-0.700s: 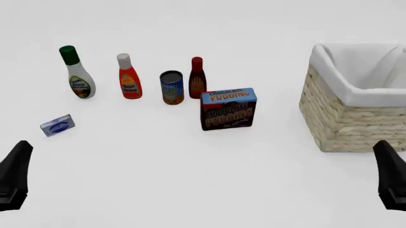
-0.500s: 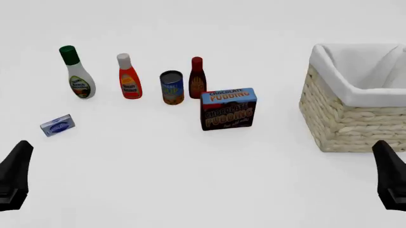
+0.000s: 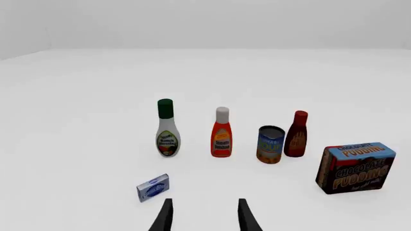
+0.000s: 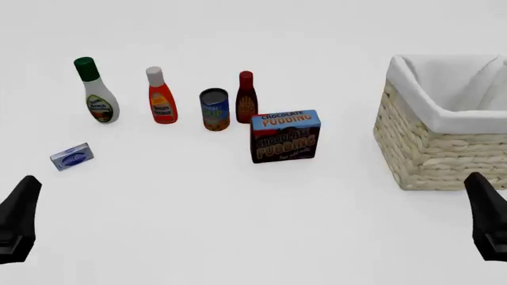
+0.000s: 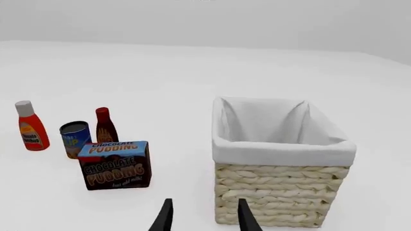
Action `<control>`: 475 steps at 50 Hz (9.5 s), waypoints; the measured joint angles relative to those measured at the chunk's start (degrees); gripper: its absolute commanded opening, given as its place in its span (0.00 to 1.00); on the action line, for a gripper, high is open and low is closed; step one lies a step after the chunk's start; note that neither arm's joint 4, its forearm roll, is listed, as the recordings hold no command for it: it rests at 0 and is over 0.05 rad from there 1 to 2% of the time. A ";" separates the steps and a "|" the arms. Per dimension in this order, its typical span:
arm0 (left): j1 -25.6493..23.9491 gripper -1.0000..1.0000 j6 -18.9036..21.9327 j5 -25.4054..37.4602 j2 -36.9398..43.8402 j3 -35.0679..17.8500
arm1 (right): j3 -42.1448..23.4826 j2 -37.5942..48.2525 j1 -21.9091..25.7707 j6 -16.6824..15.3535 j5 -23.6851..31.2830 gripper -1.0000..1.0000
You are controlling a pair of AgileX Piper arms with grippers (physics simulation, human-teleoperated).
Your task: Pick the bbq sauce and place it in the basket.
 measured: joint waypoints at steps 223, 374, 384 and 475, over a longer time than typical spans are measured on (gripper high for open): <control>0.00 1.00 0.00 0.00 0.00 0.00 | -109.47 128.76 25.76 -4.90 10.87 1.00; 0.00 1.00 0.00 0.00 0.00 0.00 | -95.30 106.12 25.76 -8.50 11.09 0.00; 0.00 1.00 0.00 0.00 0.00 0.00 | -93.77 101.78 25.91 -8.95 12.73 0.00; 0.00 1.00 0.00 0.00 0.00 0.00 | -86.37 76.23 7.89 -13.79 28.28 0.00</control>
